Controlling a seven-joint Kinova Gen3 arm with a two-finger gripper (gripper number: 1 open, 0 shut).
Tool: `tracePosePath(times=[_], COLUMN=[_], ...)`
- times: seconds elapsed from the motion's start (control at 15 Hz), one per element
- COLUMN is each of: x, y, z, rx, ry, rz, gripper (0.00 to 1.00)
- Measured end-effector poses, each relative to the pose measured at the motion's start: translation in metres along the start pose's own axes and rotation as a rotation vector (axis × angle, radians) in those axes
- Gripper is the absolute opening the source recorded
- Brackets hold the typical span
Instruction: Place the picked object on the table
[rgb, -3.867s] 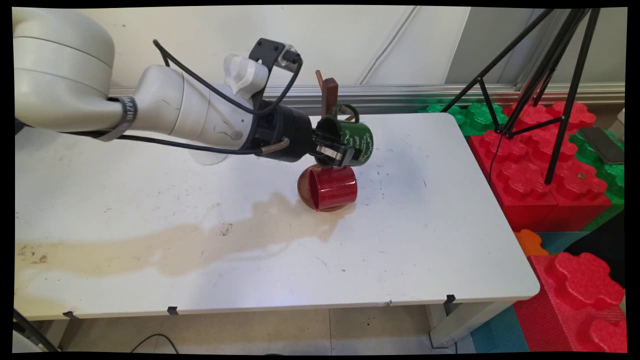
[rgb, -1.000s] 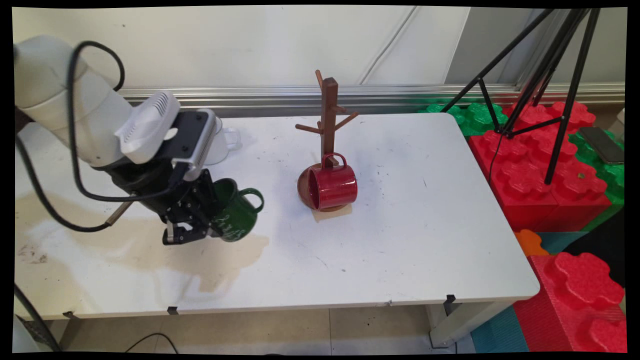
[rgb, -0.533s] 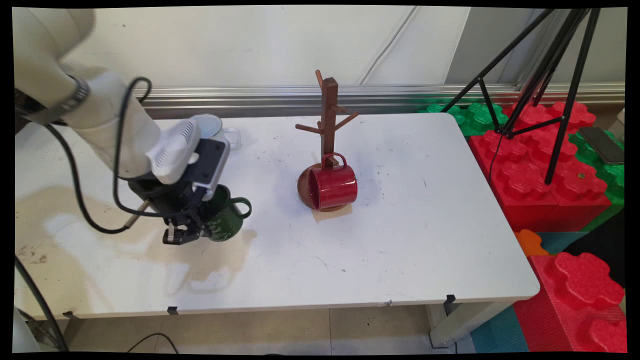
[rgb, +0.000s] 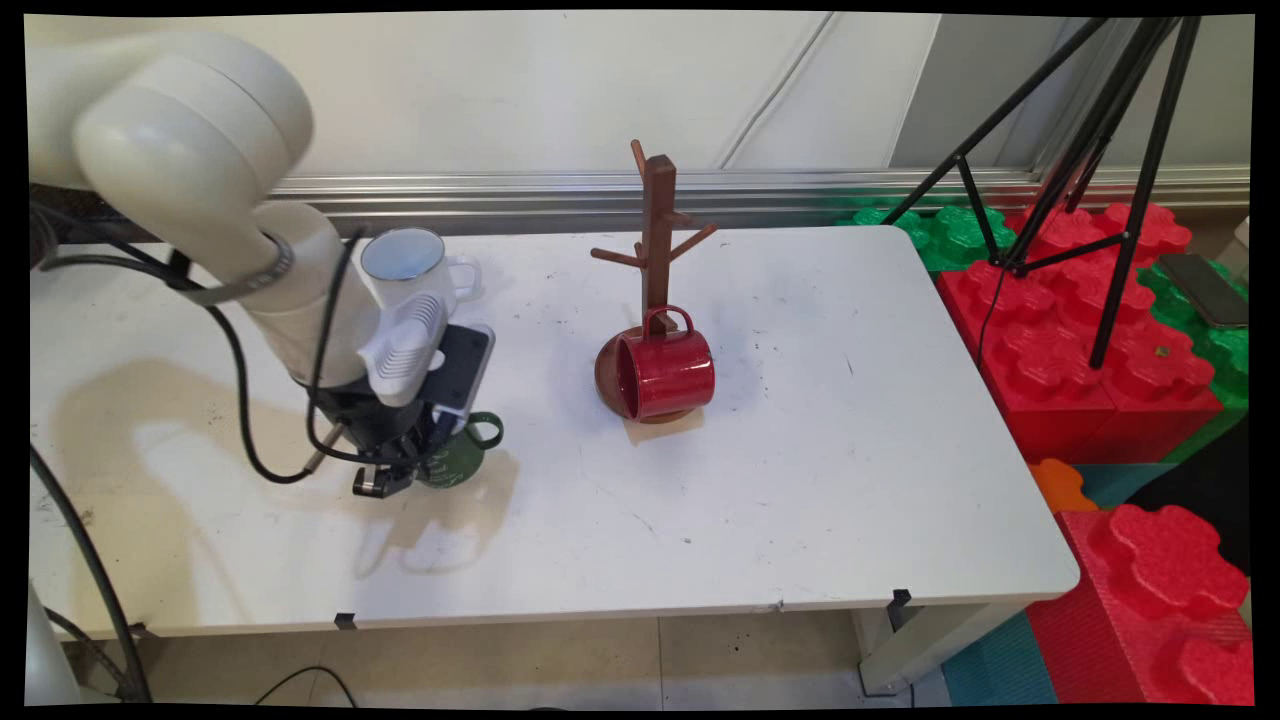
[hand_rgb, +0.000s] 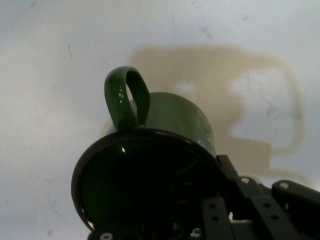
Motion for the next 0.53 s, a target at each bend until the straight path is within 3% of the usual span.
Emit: tracePosePath(times=[0.53], x=[0.008], y=[-0.007], z=[0.038], rx=[0.001], ry=[-0.083], rz=[-0.019], gripper=[0.0])
